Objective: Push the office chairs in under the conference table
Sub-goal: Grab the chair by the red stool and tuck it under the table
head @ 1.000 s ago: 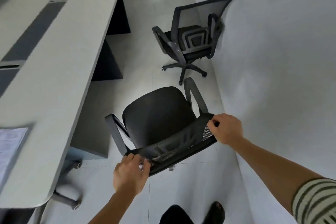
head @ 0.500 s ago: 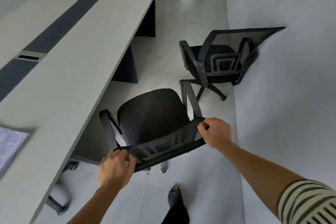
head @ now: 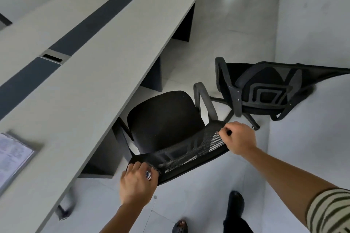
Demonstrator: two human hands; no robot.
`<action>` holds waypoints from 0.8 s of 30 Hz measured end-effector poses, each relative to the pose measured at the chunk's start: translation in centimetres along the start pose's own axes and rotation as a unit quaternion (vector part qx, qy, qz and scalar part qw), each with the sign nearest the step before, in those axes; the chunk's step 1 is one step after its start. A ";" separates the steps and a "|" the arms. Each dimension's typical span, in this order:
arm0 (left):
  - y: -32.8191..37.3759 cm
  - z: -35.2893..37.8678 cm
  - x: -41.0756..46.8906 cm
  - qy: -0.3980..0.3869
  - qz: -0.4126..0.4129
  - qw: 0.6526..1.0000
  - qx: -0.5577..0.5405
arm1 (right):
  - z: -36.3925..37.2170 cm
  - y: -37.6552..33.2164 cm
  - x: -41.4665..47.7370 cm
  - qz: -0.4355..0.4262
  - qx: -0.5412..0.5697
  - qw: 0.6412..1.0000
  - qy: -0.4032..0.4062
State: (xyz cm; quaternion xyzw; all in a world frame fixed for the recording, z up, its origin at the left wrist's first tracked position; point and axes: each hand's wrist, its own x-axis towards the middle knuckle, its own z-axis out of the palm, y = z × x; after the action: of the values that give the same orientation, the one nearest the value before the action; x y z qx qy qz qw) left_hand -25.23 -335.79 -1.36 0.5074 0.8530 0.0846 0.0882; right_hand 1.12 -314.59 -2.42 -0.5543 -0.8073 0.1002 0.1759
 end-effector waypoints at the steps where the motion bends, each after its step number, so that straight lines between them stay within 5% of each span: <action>1: 0.9 0.3 0.8 0.003 -0.015 1.000 -0.004 | 0.2 0.6 1.9 -0.008 -0.001 1.000 -0.005; 15: 14.4 3.0 10.7 0.058 -0.201 0.977 -0.048 | 2.5 4.5 27.4 -0.232 -0.018 0.967 -0.106; 24: 13.9 2.6 16.3 0.087 -0.264 0.959 -0.050 | 6.1 0.7 35.6 -0.286 -0.012 0.947 -0.143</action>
State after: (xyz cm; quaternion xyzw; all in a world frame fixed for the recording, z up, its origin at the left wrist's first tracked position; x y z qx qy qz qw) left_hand -20.40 -314.74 -1.67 0.2495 0.9557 0.1445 0.0585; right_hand -12.21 -280.97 -2.08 -0.2821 -0.9497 0.1146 0.0730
